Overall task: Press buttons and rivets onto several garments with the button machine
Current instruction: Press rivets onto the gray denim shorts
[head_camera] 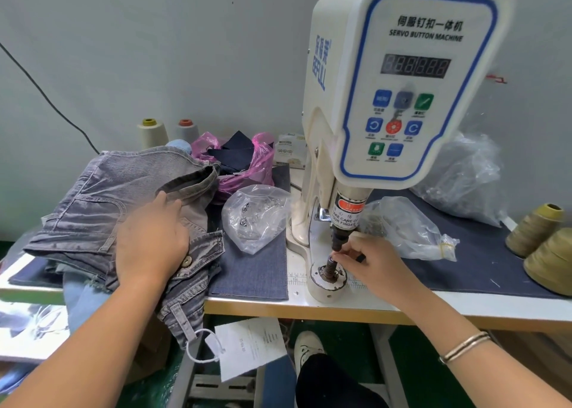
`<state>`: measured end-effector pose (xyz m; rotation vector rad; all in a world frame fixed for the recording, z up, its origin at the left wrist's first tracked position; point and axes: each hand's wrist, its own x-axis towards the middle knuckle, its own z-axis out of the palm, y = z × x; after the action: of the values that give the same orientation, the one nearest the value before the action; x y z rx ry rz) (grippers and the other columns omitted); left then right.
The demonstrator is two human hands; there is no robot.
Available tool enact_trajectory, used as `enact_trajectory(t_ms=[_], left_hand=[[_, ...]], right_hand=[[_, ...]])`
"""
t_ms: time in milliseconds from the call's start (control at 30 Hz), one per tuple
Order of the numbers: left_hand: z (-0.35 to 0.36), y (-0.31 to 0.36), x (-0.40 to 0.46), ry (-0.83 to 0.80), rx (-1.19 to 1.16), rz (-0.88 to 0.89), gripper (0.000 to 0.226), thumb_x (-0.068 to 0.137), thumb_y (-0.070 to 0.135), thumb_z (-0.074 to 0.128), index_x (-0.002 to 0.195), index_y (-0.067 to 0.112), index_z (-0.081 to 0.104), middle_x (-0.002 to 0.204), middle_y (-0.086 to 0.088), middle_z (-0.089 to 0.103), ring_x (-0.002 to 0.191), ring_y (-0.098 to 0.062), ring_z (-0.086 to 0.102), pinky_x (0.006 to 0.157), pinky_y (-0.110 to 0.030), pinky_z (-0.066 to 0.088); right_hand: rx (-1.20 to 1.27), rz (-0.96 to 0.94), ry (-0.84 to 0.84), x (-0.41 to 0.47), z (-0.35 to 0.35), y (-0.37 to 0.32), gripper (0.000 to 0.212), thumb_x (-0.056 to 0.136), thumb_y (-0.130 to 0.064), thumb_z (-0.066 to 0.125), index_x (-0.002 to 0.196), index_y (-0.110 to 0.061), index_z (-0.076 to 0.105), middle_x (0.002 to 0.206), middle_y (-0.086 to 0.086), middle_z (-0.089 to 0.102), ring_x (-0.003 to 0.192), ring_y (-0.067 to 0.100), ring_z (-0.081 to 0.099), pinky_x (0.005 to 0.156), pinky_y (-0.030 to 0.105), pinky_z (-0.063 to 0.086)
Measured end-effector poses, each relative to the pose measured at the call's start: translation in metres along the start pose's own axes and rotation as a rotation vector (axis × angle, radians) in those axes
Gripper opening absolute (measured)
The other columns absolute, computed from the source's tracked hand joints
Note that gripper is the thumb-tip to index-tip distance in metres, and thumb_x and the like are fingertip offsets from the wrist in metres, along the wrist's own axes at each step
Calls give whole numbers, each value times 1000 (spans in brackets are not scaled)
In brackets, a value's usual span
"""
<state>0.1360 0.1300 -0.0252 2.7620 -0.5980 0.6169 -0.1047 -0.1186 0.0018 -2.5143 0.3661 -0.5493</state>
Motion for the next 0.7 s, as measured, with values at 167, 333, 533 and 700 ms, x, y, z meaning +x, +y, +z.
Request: enact_trajectory(t_ms=[167, 333, 533, 700], left_hand=[[2, -1, 1, -7, 12, 3, 45, 89, 24, 55, 133, 20, 56, 148, -8, 45, 127, -33, 46, 100, -53, 36], [0, -1, 1, -11, 19, 2, 45, 89, 24, 54, 133, 20, 57, 148, -8, 45, 127, -33, 46, 99, -53, 37], [-2, 0, 1, -5, 14, 8, 44, 90, 26, 49, 133, 19, 56, 148, -8, 44, 127, -33, 46, 100, -53, 37], [-7, 3, -1, -21, 8, 10, 60, 83, 34, 30, 133, 19, 57, 148, -9, 45, 126, -34, 47, 101, -51, 36]], right_hand=[[-4, -9, -1, -1, 0, 3, 9, 85, -22, 70, 88, -14, 71, 74, -8, 61, 70, 8, 58, 63, 11, 43], [13, -5, -8, -3, 2, 3, 13, 88, -21, 66, 97, -16, 73, 84, -10, 65, 74, 1, 59, 67, 10, 43], [140, 53, 186, -9, -23, 12, 26, 87, -16, 65, 88, -41, 67, 82, -27, 64, 80, -5, 61, 69, 8, 45], [-280, 496, 210, 11, -68, 50, 23, 93, -18, 50, 102, -23, 71, 103, -1, 69, 99, 20, 60, 76, 29, 45]])
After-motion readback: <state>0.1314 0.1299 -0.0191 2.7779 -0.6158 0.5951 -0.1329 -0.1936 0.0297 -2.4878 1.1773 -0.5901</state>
